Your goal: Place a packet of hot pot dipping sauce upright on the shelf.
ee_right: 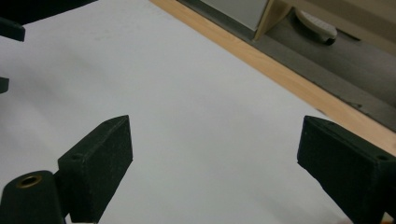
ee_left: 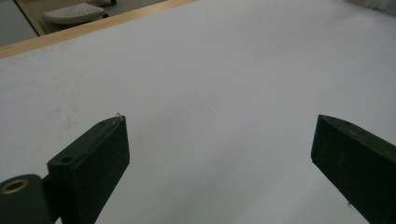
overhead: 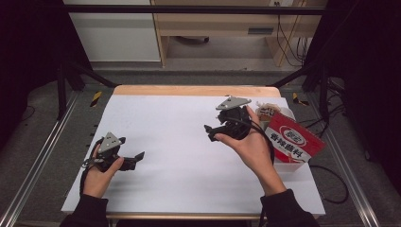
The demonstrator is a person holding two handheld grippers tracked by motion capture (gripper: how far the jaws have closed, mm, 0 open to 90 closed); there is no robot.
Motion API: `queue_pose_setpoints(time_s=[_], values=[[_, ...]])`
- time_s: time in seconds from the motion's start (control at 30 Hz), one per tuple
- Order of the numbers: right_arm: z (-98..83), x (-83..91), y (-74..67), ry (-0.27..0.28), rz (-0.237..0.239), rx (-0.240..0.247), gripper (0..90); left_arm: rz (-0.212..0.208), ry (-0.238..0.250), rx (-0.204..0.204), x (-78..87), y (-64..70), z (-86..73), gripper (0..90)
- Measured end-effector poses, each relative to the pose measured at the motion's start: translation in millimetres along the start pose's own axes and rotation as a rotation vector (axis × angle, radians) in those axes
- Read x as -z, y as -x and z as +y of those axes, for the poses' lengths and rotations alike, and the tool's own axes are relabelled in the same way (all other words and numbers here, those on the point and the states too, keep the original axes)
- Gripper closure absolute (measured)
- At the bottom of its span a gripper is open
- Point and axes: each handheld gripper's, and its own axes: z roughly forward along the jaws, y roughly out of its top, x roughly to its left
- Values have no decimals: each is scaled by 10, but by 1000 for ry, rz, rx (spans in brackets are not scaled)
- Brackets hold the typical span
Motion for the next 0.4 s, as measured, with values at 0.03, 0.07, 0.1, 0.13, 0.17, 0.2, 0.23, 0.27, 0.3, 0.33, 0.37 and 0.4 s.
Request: queue_pose_setpoints(time_s=[0.03, 0.07, 0.1, 0.13, 0.17, 0.2, 0.23, 0.27, 0.3, 0.33, 0.37, 0.4], values=[[-34, -53, -22, 2, 9, -9, 108, -1, -1, 3, -1, 1, -1, 44], [-72, -109, -43, 0, 14, -15, 109, 0, -1, 3, -1, 1, -1, 44], [-114, -168, -66, -2, 17, -19, 110, 2, -1, -1, -1, -3, -1, 44], [-154, -228, -90, -6, 22, -22, 110, 2, -1, 0, -1, -5, -1, 44], [-184, -271, -105, -10, 26, -26, 111, 3, -2, 0, -1, -8, -2, 44], [-238, -345, -127, -12, 30, -36, 108, 4, -1, 0, -1, -9, -3, 44], [-268, -390, -141, -15, 32, -40, 107, 8, -3, 1, -1, -15, -4, 44], [-331, -479, -164, -19, 29, -45, 106, 9, -3, 5, -3, -15, -6, 44], [-363, -524, -178, -21, 29, -56, 107, 13, -5, 2, -3, -22, -8, 44], [-406, -583, -195, -25, 33, -65, 107, 16, -5, 5, -3, -25, -12, 44], [-448, -637, -211, -32, 36, -67, 106, 17, -5, 6, -3, -28, -14, 44], [-492, -687, -226, -38, 35, -69, 106, 19, -3, 6, -3, -32, -15, 44]])
